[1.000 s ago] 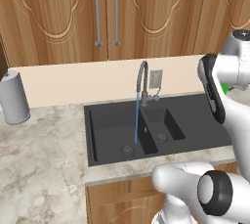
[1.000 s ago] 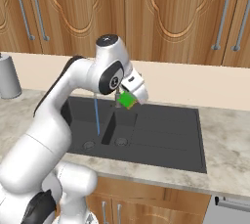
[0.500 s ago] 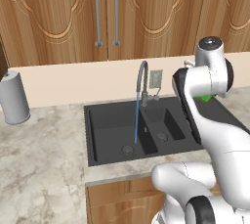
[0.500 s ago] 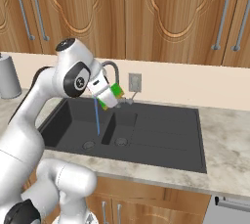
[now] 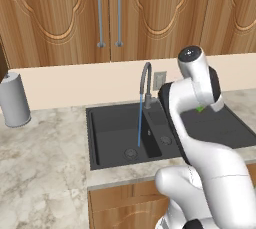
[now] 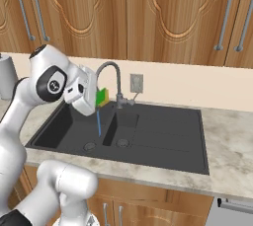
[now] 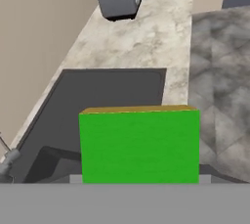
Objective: Soak the sponge with water for a few seconds and then drop it inside the sink.
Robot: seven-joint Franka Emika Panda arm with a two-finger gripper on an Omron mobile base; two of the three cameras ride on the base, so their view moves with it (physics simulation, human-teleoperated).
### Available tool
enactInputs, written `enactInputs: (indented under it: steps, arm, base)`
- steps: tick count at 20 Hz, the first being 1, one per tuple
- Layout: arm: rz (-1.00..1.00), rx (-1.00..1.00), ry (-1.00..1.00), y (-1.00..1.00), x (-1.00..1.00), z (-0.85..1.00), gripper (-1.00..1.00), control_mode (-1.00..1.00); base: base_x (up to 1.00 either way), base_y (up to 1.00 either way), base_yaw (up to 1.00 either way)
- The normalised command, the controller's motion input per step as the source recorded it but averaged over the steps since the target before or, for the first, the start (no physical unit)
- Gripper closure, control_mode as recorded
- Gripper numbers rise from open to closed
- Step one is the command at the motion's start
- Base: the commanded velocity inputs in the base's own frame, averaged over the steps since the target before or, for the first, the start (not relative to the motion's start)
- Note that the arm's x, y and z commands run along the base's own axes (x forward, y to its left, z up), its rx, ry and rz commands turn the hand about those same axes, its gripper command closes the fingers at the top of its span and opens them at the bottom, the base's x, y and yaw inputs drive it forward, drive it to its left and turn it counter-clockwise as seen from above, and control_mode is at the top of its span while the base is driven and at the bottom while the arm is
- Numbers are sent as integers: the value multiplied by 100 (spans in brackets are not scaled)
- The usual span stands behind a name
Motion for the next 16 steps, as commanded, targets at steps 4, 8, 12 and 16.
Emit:
enactInputs:
  steps: [4, 8, 12, 16]
  arm:
    - [-8, 0, -2, 23, -14, -5, 100, -100]
    - [0, 0, 0, 24, 0, -21, 100, -100]
    - [0, 0, 1, 18, 0, -14, 100, -100]
    - [2, -1, 0, 9, -6, -1, 100, -100]
  base:
    - [0, 0, 0]
    - [0, 0, 0]
    - [0, 0, 0]
    - [0, 0, 0]
